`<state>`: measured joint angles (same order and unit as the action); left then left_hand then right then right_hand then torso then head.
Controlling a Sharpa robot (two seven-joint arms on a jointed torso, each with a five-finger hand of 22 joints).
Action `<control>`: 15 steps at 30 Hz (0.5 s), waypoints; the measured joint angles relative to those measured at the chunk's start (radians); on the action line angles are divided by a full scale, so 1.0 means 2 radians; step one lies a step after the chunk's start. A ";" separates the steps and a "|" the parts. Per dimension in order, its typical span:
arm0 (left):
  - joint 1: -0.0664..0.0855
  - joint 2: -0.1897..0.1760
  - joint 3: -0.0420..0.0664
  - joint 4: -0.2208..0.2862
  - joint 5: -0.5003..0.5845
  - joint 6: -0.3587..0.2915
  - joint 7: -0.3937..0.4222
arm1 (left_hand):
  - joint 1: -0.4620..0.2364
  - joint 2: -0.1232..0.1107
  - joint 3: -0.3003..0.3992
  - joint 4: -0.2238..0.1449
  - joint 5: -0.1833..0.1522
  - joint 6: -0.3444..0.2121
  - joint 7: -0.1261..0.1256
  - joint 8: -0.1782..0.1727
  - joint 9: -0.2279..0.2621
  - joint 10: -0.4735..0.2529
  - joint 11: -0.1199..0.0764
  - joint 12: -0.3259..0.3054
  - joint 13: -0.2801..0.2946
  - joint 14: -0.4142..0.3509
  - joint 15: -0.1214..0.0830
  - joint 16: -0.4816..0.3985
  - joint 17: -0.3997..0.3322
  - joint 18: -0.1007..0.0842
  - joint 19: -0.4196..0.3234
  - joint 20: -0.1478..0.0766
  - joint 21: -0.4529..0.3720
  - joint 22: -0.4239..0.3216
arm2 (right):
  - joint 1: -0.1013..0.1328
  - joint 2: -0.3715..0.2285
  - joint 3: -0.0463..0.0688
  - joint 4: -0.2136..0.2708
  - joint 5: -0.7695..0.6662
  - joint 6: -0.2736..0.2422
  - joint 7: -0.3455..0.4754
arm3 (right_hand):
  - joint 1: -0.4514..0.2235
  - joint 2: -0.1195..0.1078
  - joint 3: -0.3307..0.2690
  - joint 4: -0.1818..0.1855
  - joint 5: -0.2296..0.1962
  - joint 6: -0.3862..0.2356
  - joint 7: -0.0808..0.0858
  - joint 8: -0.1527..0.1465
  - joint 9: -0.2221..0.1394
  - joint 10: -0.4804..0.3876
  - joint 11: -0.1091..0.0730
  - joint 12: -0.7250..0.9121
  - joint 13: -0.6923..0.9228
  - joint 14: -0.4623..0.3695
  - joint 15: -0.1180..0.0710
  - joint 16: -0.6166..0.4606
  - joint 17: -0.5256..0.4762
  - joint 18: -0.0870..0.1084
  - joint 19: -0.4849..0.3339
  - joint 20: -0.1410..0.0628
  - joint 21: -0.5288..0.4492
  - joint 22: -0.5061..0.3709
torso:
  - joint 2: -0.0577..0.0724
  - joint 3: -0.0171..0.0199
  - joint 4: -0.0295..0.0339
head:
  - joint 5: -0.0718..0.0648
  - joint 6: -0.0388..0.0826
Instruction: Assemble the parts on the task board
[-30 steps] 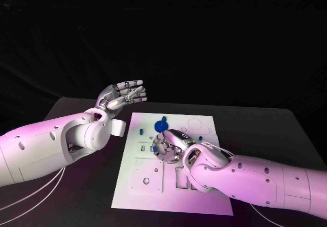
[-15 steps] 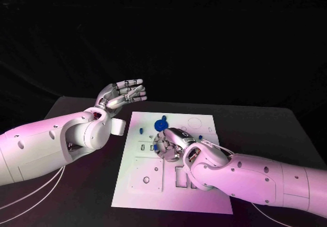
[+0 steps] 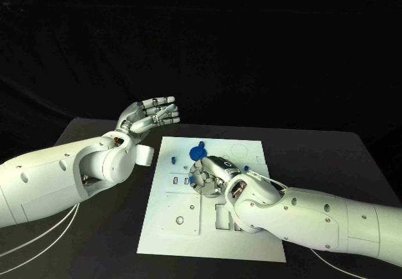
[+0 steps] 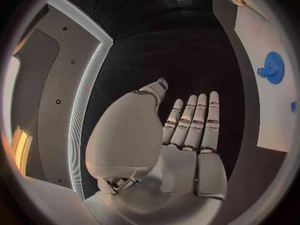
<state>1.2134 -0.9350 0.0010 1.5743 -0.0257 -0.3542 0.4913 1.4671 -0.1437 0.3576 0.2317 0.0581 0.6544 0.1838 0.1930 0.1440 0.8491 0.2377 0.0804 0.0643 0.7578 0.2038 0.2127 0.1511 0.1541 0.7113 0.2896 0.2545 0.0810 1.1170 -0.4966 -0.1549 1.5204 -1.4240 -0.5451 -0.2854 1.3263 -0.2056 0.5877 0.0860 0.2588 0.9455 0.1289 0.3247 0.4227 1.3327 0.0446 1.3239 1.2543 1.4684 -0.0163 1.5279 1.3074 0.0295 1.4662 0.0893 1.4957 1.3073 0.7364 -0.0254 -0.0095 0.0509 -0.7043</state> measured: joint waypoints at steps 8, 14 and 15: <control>0.000 0.000 0.000 0.000 0.000 0.000 -0.001 | 0.000 0.000 0.000 0.000 0.000 0.000 0.000 0.000 0.000 0.000 0.000 0.000 0.000 0.000 0.000 0.000 0.000 0.000 0.000 0.000 0.000 0.000 | 0.000 0.000 0.000 0.000 -0.003 0.000 -0.003 | -0.006 -0.006 0.000 -0.003 0.000 -0.001 -0.001 0.002 0.003 0.000 0.000 0.000 -0.002 0.000 0.000 0.000 0.000 0.000 0.000 0.000 0.000 0.000 | 0.000 -0.0003 0.0000 | -0.001 -0.001; 0.000 0.000 0.000 0.000 0.000 0.001 -0.001 | 0.000 0.000 0.000 0.000 0.000 0.000 0.000 0.000 0.000 0.000 0.000 0.000 0.000 0.000 0.000 0.000 0.000 0.000 0.000 0.000 0.000 0.000 | 0.000 0.001 0.000 0.000 -0.006 0.000 -0.004 | -0.008 -0.008 0.001 -0.005 0.000 -0.003 0.001 0.002 0.002 -0.002 0.002 -0.004 -0.005 0.000 0.000 0.000 0.000 0.000 0.000 0.000 0.000 0.000 | 0.000 -0.0002 0.0000 | -0.001 -0.001; 0.000 0.000 0.000 0.000 0.000 0.001 -0.001 | 0.000 0.000 0.000 0.000 0.000 0.000 0.000 0.000 0.000 0.000 0.000 0.000 0.000 0.000 0.000 0.000 0.000 0.000 0.000 0.000 0.000 0.000 | 0.000 0.001 0.000 -0.001 -0.006 0.000 -0.005 | -0.011 -0.011 0.002 -0.006 0.000 -0.005 0.003 0.004 0.001 -0.003 0.003 -0.007 -0.007 0.000 0.000 0.000 0.000 0.000 0.000 0.000 0.000 0.000 | 0.000 -0.0002 0.0000 | -0.001 -0.001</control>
<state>1.2134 -0.9356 0.0010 1.5743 -0.0255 -0.3524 0.4884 1.4671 -0.1437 0.3575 0.2317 0.0581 0.6543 0.1837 0.1930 0.1440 0.8491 0.2377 0.0804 0.0643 0.7577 0.2038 0.2127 0.1511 0.1541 0.7113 0.2896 0.2545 0.0810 1.1170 -0.4952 -0.1549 1.5193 -1.4366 -0.5458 -0.2945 1.3052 -0.2267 0.5924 0.0740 0.2589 0.9359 0.1358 0.3328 0.4244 1.3272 0.0501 1.3100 1.2399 1.4684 -0.0163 1.5280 1.3074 0.0295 1.4662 0.0893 1.4957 1.3080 0.7361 -0.0258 -0.0095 0.0493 -0.7072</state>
